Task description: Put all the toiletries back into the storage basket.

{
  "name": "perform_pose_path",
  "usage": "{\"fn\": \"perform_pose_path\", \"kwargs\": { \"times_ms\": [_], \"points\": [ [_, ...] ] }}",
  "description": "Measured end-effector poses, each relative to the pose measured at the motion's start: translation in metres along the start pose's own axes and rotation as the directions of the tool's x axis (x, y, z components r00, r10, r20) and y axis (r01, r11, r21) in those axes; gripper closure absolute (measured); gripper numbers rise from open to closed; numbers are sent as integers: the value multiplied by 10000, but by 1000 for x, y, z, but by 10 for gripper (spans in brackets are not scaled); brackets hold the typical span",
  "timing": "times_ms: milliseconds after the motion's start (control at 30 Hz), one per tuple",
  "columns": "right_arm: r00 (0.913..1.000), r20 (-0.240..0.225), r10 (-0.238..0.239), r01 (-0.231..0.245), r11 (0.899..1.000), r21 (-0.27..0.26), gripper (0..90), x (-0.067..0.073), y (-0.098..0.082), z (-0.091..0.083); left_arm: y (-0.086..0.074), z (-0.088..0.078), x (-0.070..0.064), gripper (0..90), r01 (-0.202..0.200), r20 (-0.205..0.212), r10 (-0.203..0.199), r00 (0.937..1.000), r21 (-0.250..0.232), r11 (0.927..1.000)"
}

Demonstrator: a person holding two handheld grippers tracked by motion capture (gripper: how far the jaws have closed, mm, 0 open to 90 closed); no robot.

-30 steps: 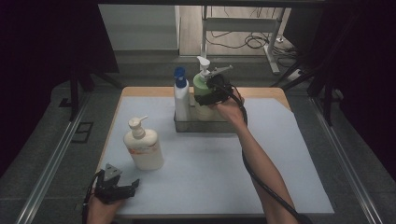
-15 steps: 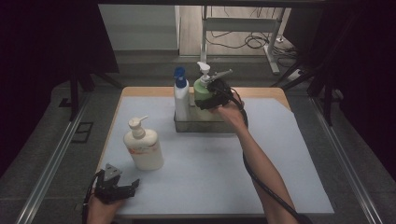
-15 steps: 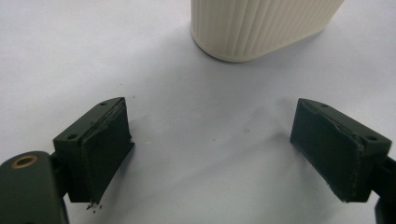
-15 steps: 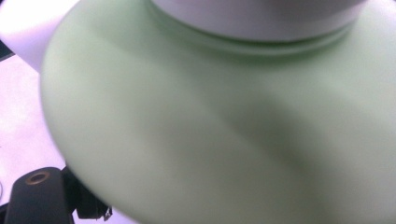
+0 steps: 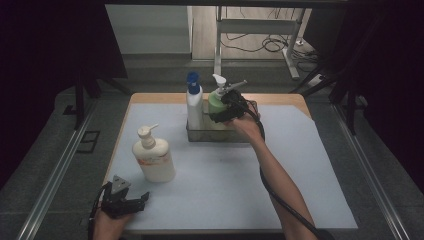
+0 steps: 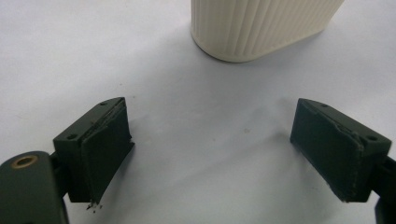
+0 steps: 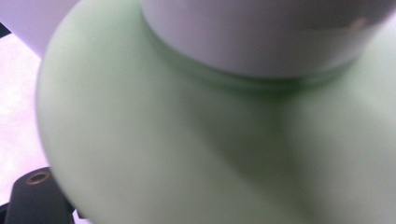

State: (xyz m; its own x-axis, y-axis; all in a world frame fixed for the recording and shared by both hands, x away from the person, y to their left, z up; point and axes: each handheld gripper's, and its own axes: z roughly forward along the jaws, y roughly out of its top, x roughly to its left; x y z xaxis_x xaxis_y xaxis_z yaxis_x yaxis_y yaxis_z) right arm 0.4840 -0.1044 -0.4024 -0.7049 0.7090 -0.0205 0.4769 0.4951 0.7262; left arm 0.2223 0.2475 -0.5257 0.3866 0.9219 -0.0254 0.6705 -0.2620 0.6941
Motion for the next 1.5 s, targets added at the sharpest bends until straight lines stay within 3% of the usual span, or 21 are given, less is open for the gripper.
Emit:
{"fn": "perform_pose_path", "kwargs": {
  "times_ms": [167,733,967,1200,1333,1500],
  "points": [
    [9999,-88,101,-99,9998,187,123,-1,-5,5,0,0,0,117,2,-3,-2,10000,-3,10000],
    [9994,-253,245,-254,9990,-358,108,-5,-11,5,0,0,0,118,-6,-16,6,10000,-3,10000],
    [9996,-283,31,-46,9985,-543,87,-6,-14,-4,0,0,0,118,-6,-17,6,10000,-4,10000],
    [9992,-371,147,-169,9980,-611,116,-8,-18,-19,0,0,0,117,-4,-11,4,10000,-10,10000],
    [9989,-246,-407,394,9979,-514,130,-8,-21,-27,0,0,0,118,-4,-11,4,10000,-10,10000],
    [9980,-502,-375,345,9977,-587,131,-10,-27,-36,0,0,0,117,-1,-9,1,10000,-10,10000]
  ]
}}
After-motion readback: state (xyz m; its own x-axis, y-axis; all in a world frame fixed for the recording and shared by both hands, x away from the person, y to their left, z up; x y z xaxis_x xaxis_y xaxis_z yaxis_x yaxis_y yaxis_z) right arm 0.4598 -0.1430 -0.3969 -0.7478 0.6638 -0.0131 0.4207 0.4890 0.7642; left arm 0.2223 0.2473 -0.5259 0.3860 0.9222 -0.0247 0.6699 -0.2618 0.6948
